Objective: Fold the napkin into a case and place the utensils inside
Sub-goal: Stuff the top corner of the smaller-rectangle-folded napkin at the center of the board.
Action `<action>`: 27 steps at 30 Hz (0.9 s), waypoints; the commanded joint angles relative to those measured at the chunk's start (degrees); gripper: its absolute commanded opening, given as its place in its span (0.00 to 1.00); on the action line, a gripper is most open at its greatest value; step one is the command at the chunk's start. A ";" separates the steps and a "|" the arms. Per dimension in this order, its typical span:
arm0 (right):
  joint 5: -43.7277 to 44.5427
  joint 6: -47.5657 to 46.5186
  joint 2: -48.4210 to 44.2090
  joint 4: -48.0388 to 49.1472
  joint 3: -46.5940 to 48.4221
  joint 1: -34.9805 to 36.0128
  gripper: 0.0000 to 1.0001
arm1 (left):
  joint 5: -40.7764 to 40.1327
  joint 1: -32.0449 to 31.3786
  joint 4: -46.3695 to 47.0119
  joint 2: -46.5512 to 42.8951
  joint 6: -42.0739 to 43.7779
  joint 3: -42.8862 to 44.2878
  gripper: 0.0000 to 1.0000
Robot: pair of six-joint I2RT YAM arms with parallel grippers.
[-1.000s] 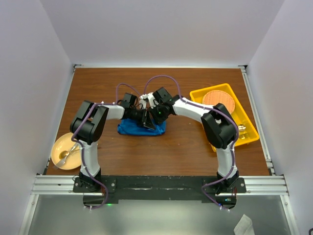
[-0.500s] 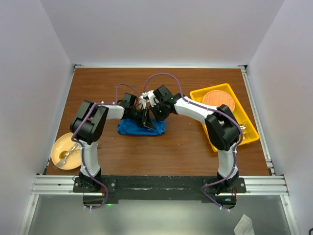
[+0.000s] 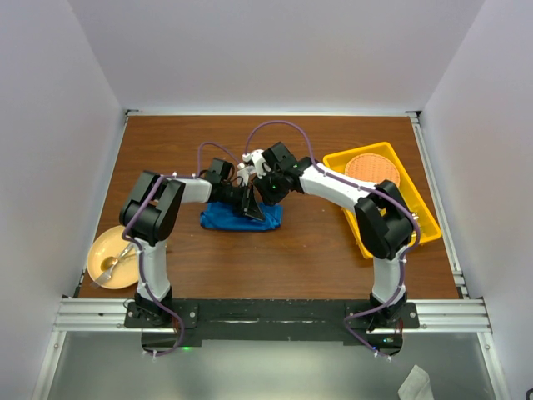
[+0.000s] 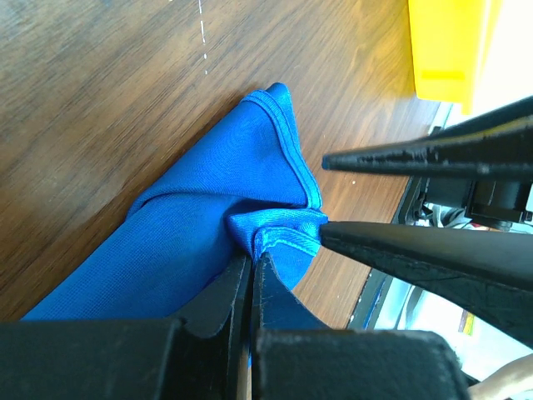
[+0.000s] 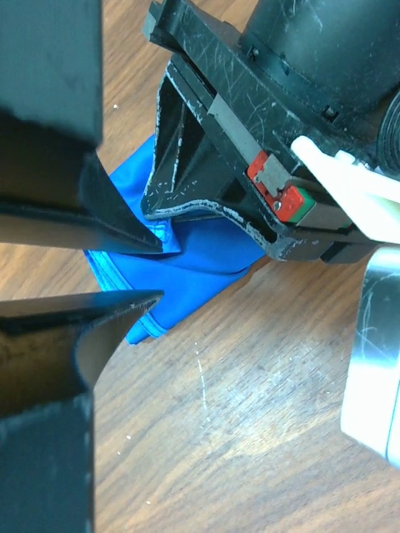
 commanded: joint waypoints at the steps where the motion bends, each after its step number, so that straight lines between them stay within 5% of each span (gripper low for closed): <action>1: 1.79 -0.38 0.58 1.75 1.32 0.55 0.32 | -5.45 0.56 -2.85 2.31 1.23 -0.15 0.00; 23: 7.15 -2.05 4.97 4.74 -0.88 2.84 0.29 | -5.28 0.56 -2.85 3.54 1.15 0.82 0.00; 27: 7.77 -2.40 5.41 4.83 -1.06 2.84 0.18 | -5.36 0.56 -2.93 3.72 1.06 1.17 0.00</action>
